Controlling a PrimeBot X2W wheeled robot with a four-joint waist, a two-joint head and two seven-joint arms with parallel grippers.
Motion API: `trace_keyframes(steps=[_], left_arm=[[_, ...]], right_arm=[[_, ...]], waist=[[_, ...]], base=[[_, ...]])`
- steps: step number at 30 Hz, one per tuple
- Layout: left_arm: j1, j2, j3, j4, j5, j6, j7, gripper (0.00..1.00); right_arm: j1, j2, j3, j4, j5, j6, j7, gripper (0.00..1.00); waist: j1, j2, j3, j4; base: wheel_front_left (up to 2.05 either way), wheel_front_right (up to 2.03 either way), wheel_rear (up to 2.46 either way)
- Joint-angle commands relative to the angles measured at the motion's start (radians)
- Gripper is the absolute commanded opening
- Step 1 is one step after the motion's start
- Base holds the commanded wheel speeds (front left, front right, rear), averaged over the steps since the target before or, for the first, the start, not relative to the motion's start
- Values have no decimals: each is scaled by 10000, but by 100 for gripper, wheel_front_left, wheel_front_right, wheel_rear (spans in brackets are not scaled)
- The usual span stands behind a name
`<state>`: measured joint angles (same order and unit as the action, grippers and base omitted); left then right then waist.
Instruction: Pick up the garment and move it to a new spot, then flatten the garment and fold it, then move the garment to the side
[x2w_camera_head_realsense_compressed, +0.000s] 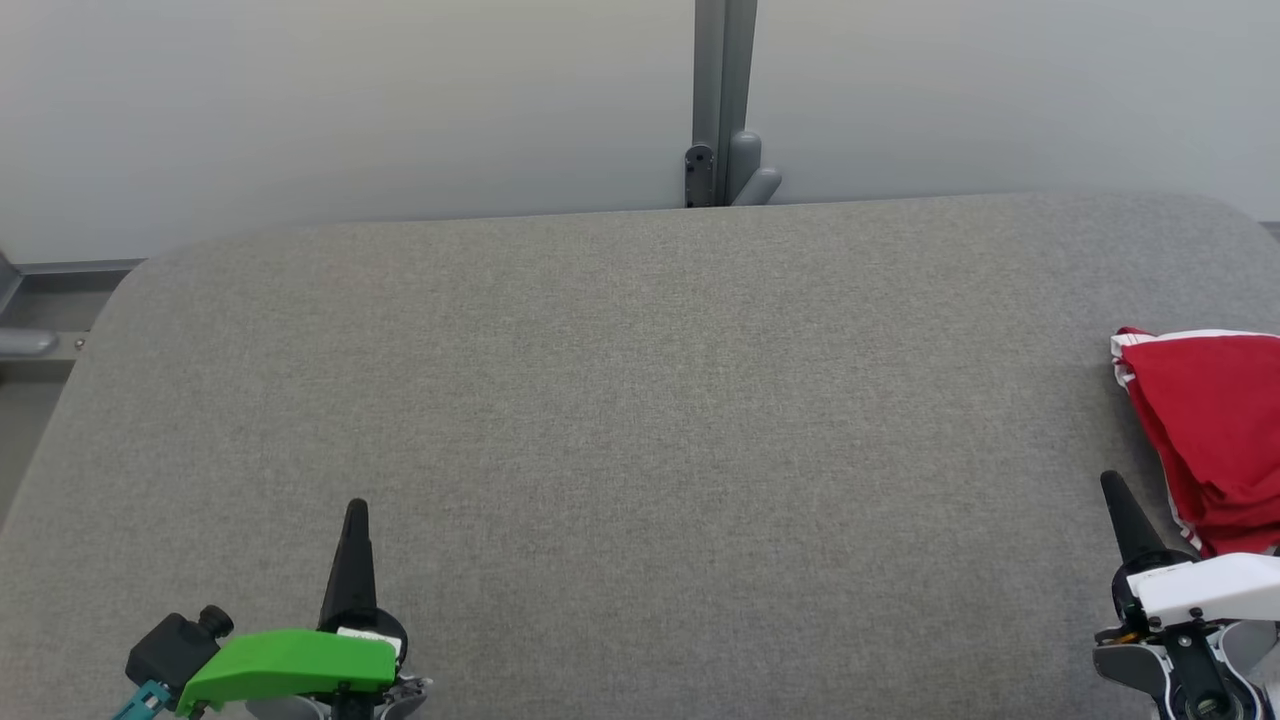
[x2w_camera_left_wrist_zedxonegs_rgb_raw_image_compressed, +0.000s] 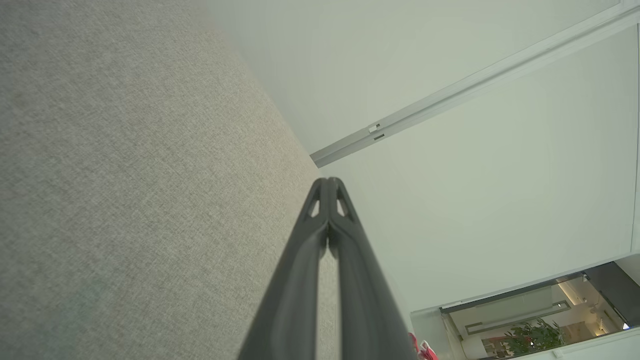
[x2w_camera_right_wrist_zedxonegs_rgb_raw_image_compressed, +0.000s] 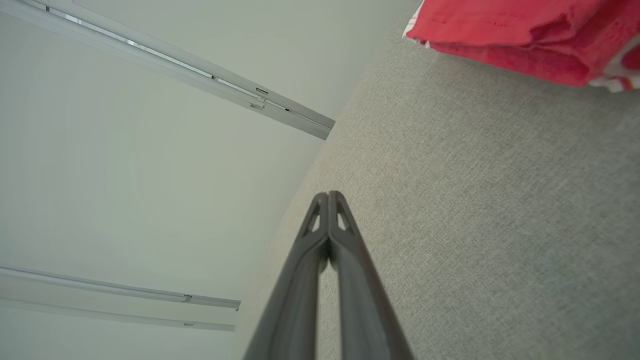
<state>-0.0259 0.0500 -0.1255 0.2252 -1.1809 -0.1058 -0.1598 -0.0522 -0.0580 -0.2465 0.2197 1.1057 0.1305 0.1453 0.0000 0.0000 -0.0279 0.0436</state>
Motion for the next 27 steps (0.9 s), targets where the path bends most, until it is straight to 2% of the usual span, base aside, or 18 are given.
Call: trace_keyframes(steps=[1,27], left_arm=[[-269,12,22,-59,-165,-59,17,0],[-784,9,16,191,-2506,-186,260,0]], right_arm=[[-237,-76,-67,-30,208,5,63,0],[-789,-83,-610,507,2620,5,1054,0]], waist=[[0,0,6,-6],[0,0,173,-208]], base=[[0,0,0],[0,0,0]])
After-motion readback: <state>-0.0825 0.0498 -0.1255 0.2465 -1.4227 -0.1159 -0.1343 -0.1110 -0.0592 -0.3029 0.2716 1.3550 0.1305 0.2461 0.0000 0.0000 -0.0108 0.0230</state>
